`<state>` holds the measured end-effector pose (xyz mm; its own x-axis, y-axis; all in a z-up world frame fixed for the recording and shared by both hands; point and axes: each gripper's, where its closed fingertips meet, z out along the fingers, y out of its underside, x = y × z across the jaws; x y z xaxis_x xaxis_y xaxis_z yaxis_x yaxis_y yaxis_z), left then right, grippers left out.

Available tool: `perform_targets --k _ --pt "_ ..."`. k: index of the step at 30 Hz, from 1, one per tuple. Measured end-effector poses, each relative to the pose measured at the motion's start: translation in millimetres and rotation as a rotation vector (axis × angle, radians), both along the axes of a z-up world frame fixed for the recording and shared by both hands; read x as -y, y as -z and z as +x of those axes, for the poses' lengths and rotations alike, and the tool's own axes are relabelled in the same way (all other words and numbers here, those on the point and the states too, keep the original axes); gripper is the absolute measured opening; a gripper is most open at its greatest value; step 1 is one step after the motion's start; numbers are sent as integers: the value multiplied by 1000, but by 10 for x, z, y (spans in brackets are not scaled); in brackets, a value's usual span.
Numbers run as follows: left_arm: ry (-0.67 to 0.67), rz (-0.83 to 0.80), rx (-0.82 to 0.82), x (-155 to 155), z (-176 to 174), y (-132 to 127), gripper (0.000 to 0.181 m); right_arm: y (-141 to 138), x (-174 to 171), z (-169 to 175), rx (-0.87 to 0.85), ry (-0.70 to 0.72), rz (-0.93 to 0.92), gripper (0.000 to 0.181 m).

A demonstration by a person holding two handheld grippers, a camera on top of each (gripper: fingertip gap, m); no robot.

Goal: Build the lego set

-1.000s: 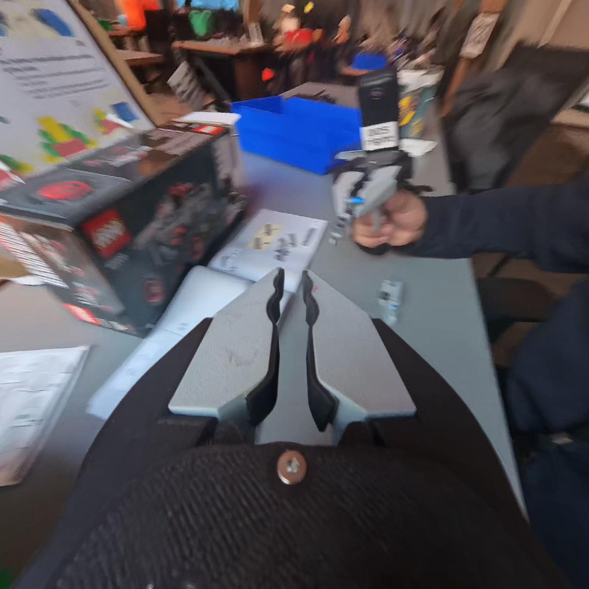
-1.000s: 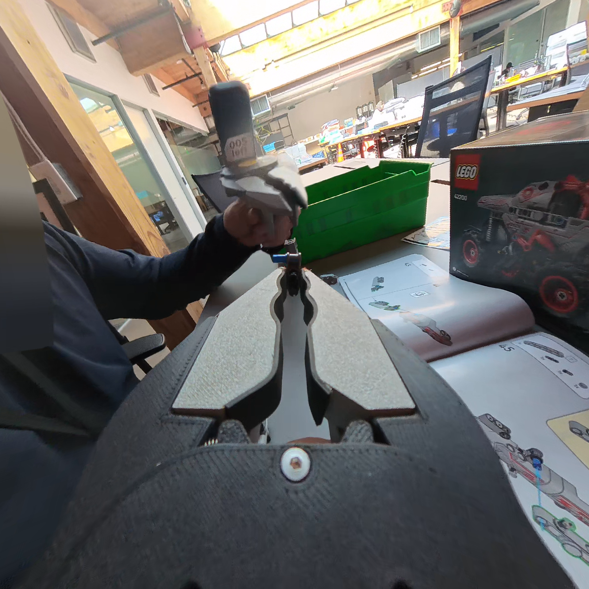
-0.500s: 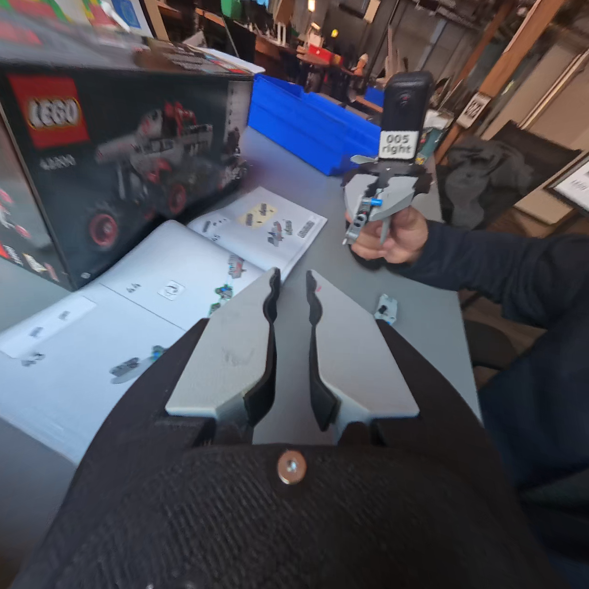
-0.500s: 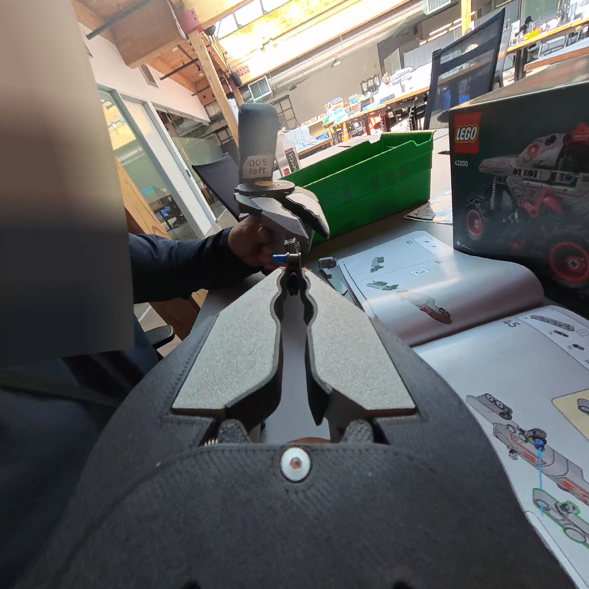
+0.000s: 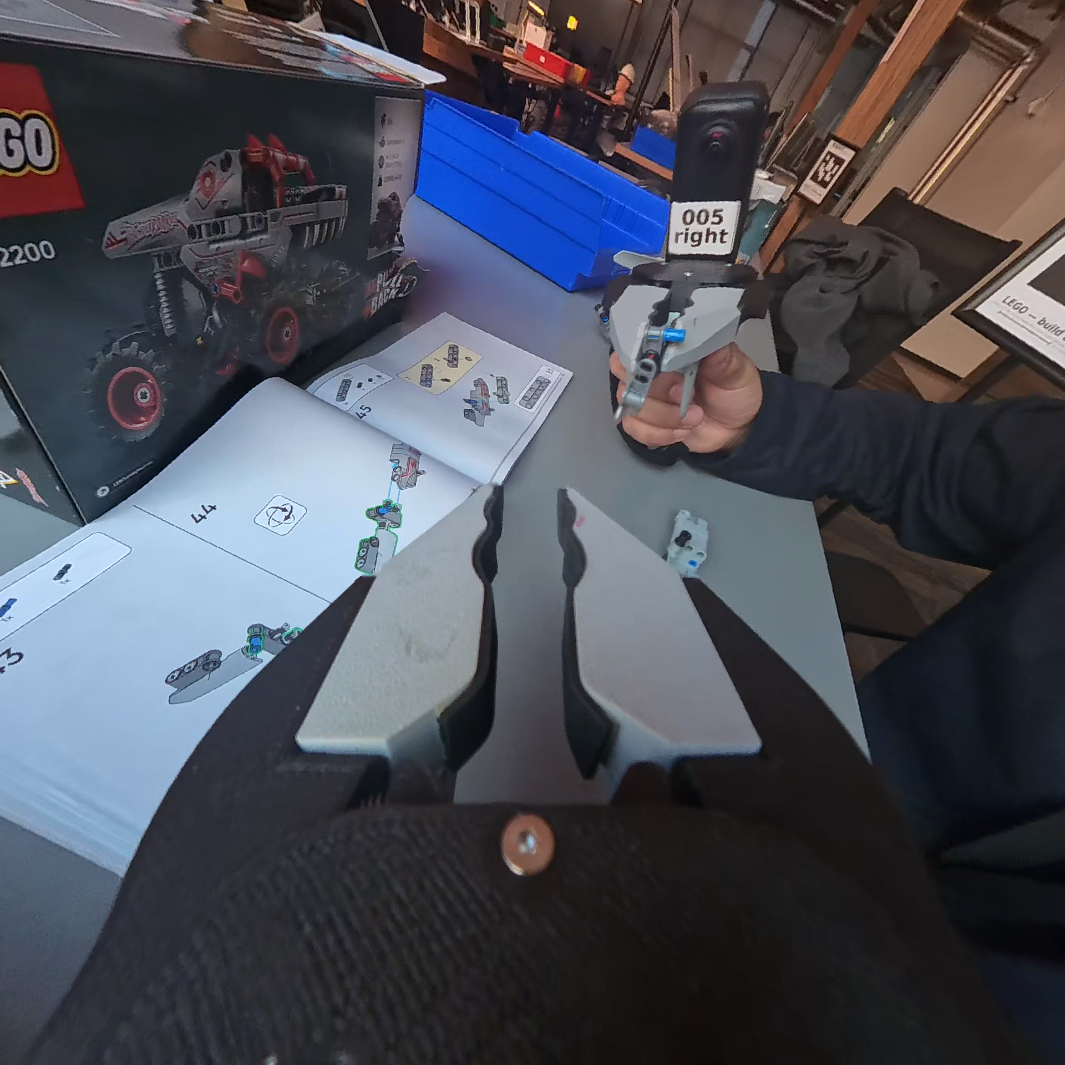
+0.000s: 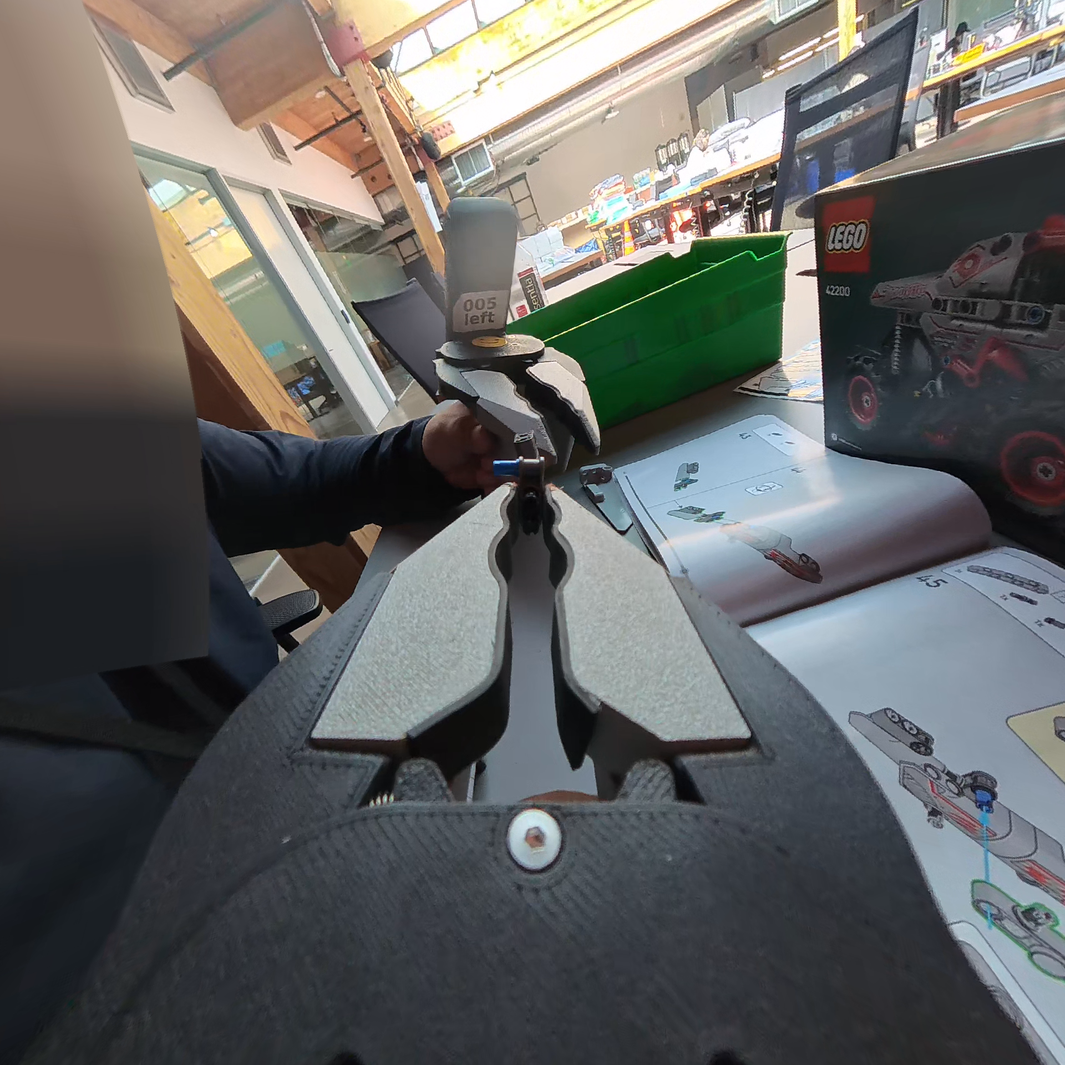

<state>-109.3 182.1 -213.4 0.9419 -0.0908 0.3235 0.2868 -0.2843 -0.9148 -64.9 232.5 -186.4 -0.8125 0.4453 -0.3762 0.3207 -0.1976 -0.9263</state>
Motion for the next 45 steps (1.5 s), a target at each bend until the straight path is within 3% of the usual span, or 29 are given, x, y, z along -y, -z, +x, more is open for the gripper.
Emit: perform_targets --k 4,8,16,45 --pt "-23 2 -15 10 -30 -26 15 23 0 -13 1 5 10 5" --pt "-199 67 25 36 -291 -192 0 0 -38 -27 -5 22 4 5" --pt "-421 165 4 185 -682 -406 1 -24 -47 -35 14 18 -39 4" --pt "-426 157 35 203 -728 -370 2 40 9 -45 44 -7 -44 5"
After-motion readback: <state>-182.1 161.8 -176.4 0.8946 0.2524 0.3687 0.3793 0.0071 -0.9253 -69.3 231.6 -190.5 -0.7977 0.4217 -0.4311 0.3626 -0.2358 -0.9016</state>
